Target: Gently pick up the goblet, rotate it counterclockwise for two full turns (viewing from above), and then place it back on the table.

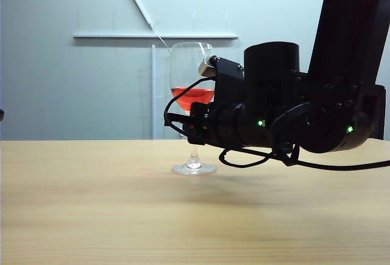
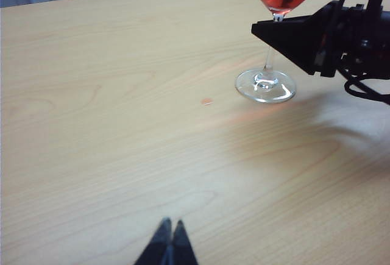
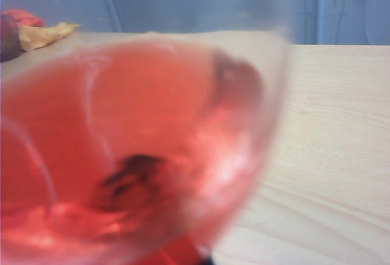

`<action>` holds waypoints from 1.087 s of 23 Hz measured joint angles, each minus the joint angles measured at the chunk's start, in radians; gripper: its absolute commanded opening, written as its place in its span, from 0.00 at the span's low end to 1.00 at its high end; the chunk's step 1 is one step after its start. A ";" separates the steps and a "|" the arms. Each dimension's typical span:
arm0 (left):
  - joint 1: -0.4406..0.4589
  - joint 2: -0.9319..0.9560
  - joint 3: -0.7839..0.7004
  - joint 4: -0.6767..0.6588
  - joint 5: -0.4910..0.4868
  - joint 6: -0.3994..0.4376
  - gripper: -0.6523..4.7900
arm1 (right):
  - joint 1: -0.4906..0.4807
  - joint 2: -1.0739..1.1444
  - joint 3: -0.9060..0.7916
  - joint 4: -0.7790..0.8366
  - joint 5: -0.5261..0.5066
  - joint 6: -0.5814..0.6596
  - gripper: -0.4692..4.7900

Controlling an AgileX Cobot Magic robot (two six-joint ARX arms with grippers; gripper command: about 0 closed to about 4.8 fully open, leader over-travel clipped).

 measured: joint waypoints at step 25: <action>0.000 -0.043 0.000 0.000 0.000 0.000 0.11 | 0.115 -0.251 -0.034 -0.282 0.321 -0.444 0.08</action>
